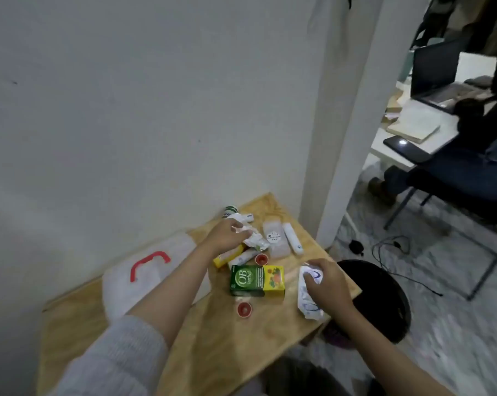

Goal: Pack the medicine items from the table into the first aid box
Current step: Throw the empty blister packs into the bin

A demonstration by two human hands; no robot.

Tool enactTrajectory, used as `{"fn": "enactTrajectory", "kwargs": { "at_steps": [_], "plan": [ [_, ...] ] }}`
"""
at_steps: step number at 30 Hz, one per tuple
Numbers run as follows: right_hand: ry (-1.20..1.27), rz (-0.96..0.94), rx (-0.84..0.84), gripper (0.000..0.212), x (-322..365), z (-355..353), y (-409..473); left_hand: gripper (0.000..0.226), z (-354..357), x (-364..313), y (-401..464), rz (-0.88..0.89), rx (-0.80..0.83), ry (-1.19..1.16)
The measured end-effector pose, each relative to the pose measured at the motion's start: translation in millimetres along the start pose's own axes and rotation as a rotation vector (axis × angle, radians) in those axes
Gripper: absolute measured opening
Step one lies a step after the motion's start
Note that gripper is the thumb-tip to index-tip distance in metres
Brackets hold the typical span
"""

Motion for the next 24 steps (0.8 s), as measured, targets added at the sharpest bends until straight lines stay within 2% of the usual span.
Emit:
{"fn": "enactTrajectory", "kwargs": {
  "at_steps": [6, 9, 15, 20, 24],
  "plan": [
    [-0.178, 0.148, -0.042, 0.044, -46.0, 4.4, -14.1, 0.055, 35.8, 24.3, 17.4, -0.189, -0.043, 0.078],
    [-0.229, 0.189, -0.025, 0.056, -54.8, 9.4, -12.2, 0.048, 40.0, 27.8, 31.8, -0.221, -0.128, 0.095],
    [-0.262, 0.244, 0.035, 0.056, -69.1, 14.2, -16.4, 0.028, 57.4, 39.9, 41.4, -0.275, -0.234, 0.044],
    [-0.199, 0.241, 0.054, 0.053, -75.0, 10.3, -11.6, 0.026, 67.7, 37.0, 42.9, -0.254, -0.317, -0.054],
    [0.04, 0.255, 0.126, 0.049, -73.8, 5.6, 6.1, 0.03, 65.9, 23.1, 45.5, -0.187, -0.325, -0.055]
  ]
}}
Point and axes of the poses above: each hand's wrist, its own y-axis towards the middle knuckle, its own z-axis out of the palm, x = y × z, the point moved 3 cm from there along y, towards the middle knuckle, and after that the axes turned 7 degrees about z, right-handed, at the moved point
